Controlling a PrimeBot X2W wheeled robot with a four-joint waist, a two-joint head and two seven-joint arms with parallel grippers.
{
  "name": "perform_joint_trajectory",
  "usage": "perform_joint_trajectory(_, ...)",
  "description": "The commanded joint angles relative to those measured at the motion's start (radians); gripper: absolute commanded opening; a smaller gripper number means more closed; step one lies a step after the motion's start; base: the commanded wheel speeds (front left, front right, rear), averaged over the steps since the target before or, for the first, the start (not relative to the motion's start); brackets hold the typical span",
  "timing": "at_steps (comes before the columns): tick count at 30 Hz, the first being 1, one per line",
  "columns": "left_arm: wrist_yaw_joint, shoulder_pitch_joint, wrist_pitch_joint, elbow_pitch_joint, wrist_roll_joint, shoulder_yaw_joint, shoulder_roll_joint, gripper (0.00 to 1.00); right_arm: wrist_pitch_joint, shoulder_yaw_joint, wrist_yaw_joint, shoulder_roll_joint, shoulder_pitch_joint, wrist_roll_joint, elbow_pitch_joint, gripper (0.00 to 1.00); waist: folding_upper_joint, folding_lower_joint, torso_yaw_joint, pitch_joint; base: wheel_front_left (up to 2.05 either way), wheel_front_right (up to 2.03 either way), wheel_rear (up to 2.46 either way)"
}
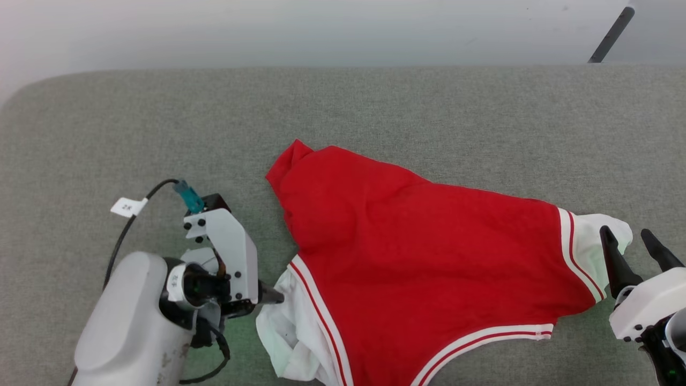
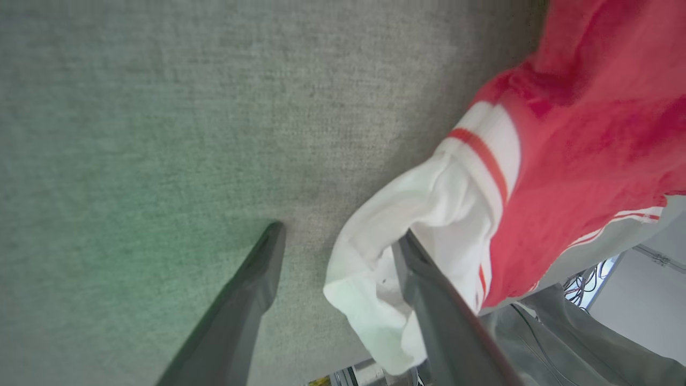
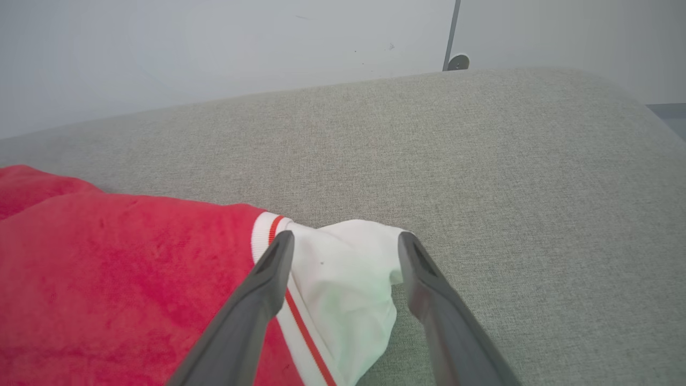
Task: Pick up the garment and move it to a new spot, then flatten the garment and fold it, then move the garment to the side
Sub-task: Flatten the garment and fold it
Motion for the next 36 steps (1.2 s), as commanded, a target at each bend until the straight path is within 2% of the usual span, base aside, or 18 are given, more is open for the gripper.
perform_joint_trajectory(1,-0.007,0.001,-0.013,0.015,-0.002,-0.003,-0.01,1.0,-0.007,0.002,-0.001,-0.004,-0.014,0.003,0.002,1.0,0.0,0.0,-0.001,0.003,0.0,0.0,0.0)
perform_joint_trajectory(4,-0.012,0.001,-0.025,0.057,-0.016,-0.001,-0.029,1.0,-0.007,0.004,-0.001,-0.009,-0.014,0.006,0.007,1.0,0.0,0.0,-0.001,0.005,0.0,0.0,0.0)
perform_joint_trajectory(5,-0.008,0.0,-0.023,0.068,-0.026,0.002,-0.039,0.89,-0.007,0.004,-0.001,-0.01,-0.015,0.007,0.008,1.0,0.0,0.0,-0.001,0.005,0.0,0.0,0.0)
perform_joint_trajectory(6,-0.005,-0.001,-0.018,0.077,-0.035,0.003,-0.052,0.53,-0.008,0.003,-0.001,-0.012,-0.016,0.007,0.009,1.0,0.0,0.0,0.0,0.006,0.0,0.0,0.0)
perform_joint_trajectory(7,-0.008,-0.002,-0.012,0.083,-0.042,0.0,-0.059,0.38,-0.008,0.001,-0.001,-0.013,-0.016,0.008,0.01,1.0,0.0,0.0,0.001,0.006,0.0,0.0,0.0)
perform_joint_trajectory(8,-0.008,-0.003,-0.013,0.086,-0.048,0.0,-0.066,0.04,-0.009,0.0,-0.001,-0.013,-0.016,0.008,0.011,1.0,0.0,0.0,0.002,0.006,0.0,0.0,0.0)
perform_joint_trajectory(9,-0.007,-0.006,-0.013,0.091,-0.051,0.001,-0.071,0.0,-0.009,-0.001,-0.001,-0.014,-0.017,0.007,0.012,1.0,0.0,0.0,0.003,0.007,0.0,0.0,0.0)
perform_joint_trajectory(26,-0.042,-0.054,-0.047,0.094,-0.038,0.024,-0.001,0.0,0.024,-0.007,-0.001,-0.033,-0.021,0.014,0.014,1.0,0.0,0.0,0.025,-0.009,0.0,0.0,0.0)
perform_joint_trajectory(36,-0.064,-0.081,-0.041,0.071,0.019,0.013,0.107,0.0,0.048,-0.006,-0.001,-0.041,-0.01,0.006,0.001,1.0,0.0,0.0,0.04,-0.019,0.0,0.0,0.0)
